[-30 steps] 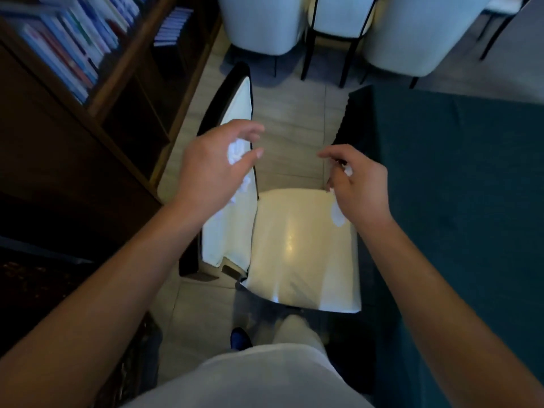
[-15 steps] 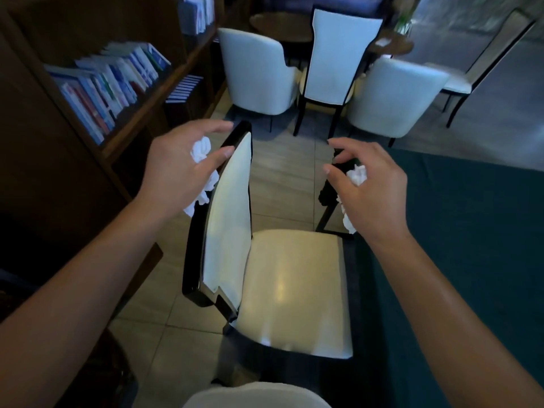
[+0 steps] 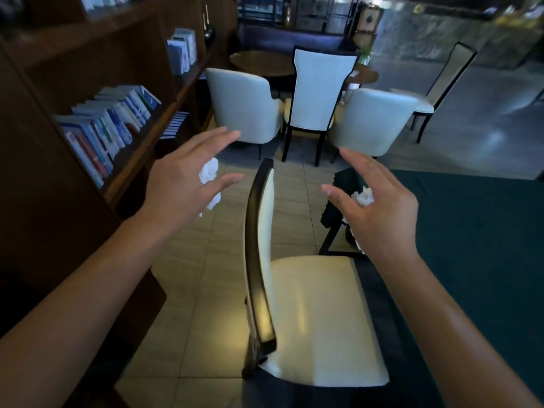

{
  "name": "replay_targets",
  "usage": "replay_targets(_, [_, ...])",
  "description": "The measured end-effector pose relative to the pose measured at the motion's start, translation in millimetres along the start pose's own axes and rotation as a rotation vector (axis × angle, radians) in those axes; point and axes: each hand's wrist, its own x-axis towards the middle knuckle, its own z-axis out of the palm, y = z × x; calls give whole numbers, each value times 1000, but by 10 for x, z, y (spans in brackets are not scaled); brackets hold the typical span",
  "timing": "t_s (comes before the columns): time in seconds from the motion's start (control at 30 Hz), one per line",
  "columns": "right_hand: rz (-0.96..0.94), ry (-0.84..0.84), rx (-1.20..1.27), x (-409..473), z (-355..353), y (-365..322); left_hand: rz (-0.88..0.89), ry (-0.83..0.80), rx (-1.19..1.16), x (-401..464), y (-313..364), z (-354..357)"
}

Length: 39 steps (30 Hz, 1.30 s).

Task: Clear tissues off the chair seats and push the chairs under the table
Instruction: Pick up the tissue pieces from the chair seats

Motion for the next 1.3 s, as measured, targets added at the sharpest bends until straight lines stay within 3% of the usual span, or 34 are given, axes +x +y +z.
replay_targets(0.27, [79, 71, -86, -140, 251, -357, 41, -51, -92, 216, -442, -148])
replay_targets(0.93, [229, 236, -197, 360, 372, 42, 215, -118, -287, 1257, -589, 663])
replay_targets(1.3, [312, 304, -337, 1006, 1380, -407, 346, -224, -398, 2124, -1742, 834])
